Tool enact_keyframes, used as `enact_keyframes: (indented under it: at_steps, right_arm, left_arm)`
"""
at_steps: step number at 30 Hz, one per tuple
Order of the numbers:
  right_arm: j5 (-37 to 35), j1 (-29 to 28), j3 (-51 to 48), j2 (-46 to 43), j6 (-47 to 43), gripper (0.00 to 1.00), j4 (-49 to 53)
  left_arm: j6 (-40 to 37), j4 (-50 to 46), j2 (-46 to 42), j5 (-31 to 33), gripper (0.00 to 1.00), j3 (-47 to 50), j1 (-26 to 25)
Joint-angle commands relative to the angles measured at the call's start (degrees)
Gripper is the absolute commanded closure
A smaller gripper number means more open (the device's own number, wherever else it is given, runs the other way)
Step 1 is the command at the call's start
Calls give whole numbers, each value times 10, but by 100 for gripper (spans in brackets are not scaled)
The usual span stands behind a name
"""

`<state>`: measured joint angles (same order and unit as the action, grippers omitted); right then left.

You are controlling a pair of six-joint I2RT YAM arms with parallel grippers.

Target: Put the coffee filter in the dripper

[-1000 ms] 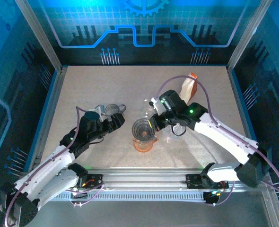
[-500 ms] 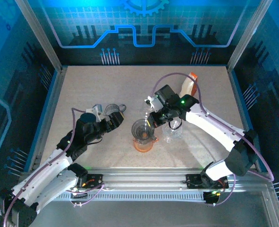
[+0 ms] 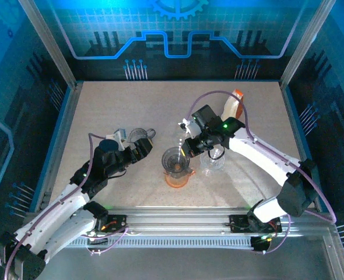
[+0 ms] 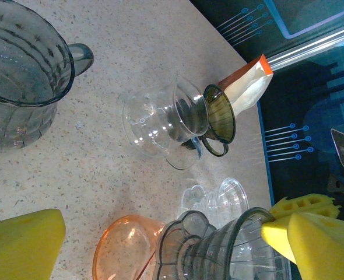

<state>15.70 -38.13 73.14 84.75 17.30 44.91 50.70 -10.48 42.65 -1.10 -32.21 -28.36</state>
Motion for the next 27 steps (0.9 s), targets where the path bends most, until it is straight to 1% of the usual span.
enact_keyframes:
  at_steps: [1,14,15,18,25,27]
  right_arm:
    - [20,9,-11,8,-1,100,-14]
    - [23,10,-26,13,6,100,-24]
    - [24,10,-27,12,7,98,-26]
    - [23,10,-30,11,9,86,-29]
    - [20,10,-40,-8,17,50,-43]
    - [20,10,-44,-18,20,42,-49]
  left_arm:
    - [-7,-9,-1,10,1,8,-4]
    - [-9,-9,-2,11,1,12,-4]
    - [-9,-9,-1,11,1,12,-3]
    - [-10,-9,0,11,1,12,-4]
    - [-12,-9,-1,9,1,11,-4]
    - [-13,-9,-1,8,1,11,-3]
